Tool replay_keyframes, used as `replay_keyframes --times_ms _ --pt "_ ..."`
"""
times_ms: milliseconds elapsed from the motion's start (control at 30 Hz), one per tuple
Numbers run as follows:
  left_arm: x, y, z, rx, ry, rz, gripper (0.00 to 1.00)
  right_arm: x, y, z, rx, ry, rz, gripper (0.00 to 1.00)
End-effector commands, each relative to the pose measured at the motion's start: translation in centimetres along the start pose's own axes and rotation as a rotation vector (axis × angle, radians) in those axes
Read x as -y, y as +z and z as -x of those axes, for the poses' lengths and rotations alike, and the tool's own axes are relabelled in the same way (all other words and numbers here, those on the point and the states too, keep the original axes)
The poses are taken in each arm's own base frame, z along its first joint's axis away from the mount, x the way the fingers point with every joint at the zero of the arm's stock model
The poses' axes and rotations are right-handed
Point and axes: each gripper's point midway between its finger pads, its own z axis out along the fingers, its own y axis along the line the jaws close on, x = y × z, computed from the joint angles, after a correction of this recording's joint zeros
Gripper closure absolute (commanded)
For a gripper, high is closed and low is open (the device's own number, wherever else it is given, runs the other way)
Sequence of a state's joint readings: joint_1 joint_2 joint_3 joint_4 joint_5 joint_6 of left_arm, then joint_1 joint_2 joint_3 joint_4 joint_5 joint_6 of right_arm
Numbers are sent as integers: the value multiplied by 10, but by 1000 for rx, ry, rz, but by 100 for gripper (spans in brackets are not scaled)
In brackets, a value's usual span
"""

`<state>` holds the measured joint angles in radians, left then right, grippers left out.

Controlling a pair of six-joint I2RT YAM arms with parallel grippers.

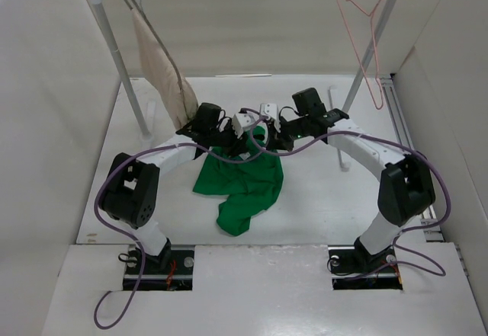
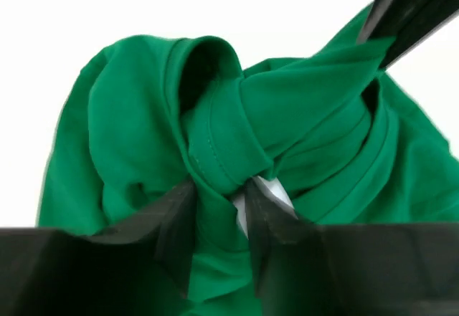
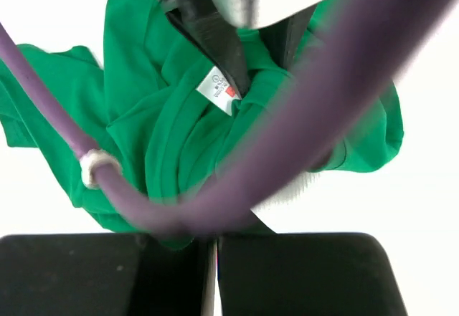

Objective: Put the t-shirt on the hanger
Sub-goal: Move the tshirt to the center of the board

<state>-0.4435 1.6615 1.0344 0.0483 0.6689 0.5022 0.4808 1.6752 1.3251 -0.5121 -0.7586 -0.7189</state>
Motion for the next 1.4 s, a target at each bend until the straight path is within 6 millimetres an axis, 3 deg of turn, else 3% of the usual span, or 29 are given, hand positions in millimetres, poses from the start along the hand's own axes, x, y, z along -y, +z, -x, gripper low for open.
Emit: replay_keyframes --times_ms 0,33,67,167,200,300,333,367,400,500,600,667,767,833,900,967,1033,1100,1167,1267,1367 --pt "-3 -3 16 45 42 6 76 2 -8 13 36 -40 -7 100" --pt "-2 -3 16 45 32 6 91 1 -7 11 35 -39 -6 100" --pt "-1 -4 16 34 22 1 96 8 -10 8 30 -28 -32 100" --pt "1 -7 16 10 2 -10 100 25 -20 -12 -8 36 -103 100" --pt "4 -10 13 -18 -3 -24 100 35 -26 -28 -28 101 -133 100" --pt "11 -22 12 -36 -8 -50 100 61 -43 -50 -48 182 -220 48" --pt "8 -24 9 -43 -20 -45 100 66 -45 -46 -42 188 -241 28" --pt "11 -28 15 -27 -30 -47 100 69 -46 -49 -57 189 -260 0" --pt "14 -27 11 -36 -67 -50 100 75 -51 -37 -30 154 -285 0" --pt "22 -30 18 4 -105 -66 100 66 -47 0 41 47 -285 0" --pt "18 -29 32 62 -154 -43 100 32 -20 25 94 -47 -176 0" --pt "17 -29 40 96 -161 -32 100 9 4 21 78 -83 -83 0" --pt "15 -29 46 120 -192 -26 100 -15 27 21 73 -90 34 12" --pt "15 -29 51 140 -189 -30 100 -16 30 27 80 -103 40 24" --pt "15 -28 50 141 -197 -30 100 -16 32 24 74 -73 45 30" --pt "15 -28 50 141 -197 -30 100 -10 33 34 107 -94 21 36" --pt "18 -30 53 150 -191 -38 100 -6 41 28 106 -67 23 39" --pt "18 -30 53 150 -191 -38 100 -4 51 26 120 -60 45 47" --pt "18 -30 53 150 -191 -38 100 12 57 14 124 -4 42 52" --pt "19 -30 54 153 -190 -47 100 29 59 8 130 22 16 53" --pt "21 -30 54 155 -189 -56 100 42 65 9 132 18 -14 45"
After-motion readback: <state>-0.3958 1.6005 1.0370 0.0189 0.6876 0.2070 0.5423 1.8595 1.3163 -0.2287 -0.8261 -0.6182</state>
